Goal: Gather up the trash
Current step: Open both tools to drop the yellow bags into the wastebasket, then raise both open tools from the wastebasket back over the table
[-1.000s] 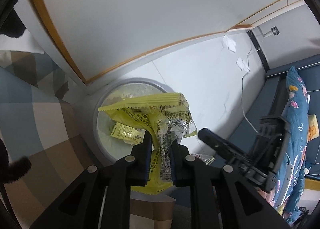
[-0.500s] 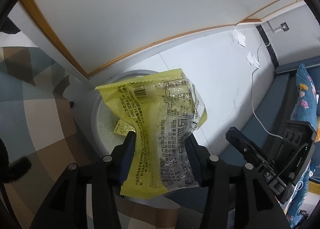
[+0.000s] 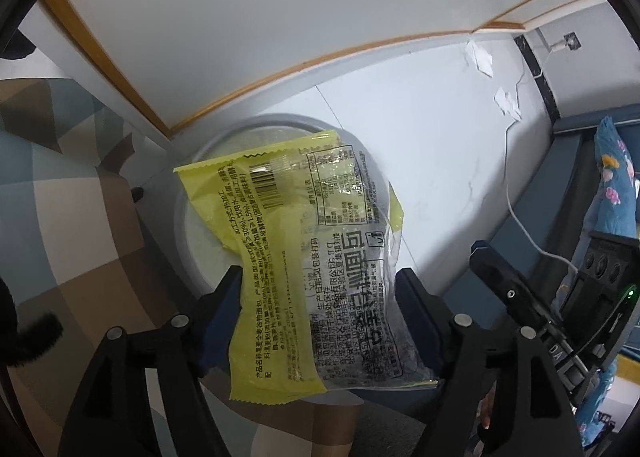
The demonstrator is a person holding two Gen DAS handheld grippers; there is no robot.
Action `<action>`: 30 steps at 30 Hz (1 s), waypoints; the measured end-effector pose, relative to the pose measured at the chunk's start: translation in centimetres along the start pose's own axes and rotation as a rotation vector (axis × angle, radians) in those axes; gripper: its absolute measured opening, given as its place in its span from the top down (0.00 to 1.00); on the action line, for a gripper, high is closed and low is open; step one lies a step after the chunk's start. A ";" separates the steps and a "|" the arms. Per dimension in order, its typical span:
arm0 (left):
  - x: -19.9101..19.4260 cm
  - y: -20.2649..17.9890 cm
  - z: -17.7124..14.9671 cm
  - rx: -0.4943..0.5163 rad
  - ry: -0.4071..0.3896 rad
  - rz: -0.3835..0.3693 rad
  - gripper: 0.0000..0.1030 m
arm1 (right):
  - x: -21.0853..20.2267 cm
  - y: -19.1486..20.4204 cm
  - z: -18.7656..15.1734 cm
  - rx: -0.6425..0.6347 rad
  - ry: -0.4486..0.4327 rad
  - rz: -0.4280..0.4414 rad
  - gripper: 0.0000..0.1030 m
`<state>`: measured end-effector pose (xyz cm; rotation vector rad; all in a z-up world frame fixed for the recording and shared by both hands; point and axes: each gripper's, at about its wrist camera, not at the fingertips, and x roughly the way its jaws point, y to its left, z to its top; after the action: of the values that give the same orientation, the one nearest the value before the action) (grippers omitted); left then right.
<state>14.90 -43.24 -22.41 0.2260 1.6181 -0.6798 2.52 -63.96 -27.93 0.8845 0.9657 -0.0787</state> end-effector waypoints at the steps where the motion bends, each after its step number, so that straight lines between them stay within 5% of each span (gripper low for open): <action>1: 0.1 0.1 0.0 0.000 0.004 -0.003 0.29 | 0.0 0.0 -0.1 0.001 -0.001 -0.002 0.50; 17: 0.3 1.1 0.6 -0.089 0.003 -0.086 0.13 | -0.7 -0.7 -0.7 0.019 0.005 -0.015 0.48; 25: -2.8 1.1 0.0 -0.085 -0.100 -0.068 0.13 | -1.3 0.0 -0.5 0.007 0.000 -0.014 0.47; 30: -7.1 0.7 -1.9 -0.048 -0.237 -0.016 0.13 | -3.0 1.8 0.1 -0.027 -0.030 -0.015 0.46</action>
<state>14.95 -39.98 -15.82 0.0929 1.4086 -0.6538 1.54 -63.74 -24.55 0.8489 0.9433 -0.0910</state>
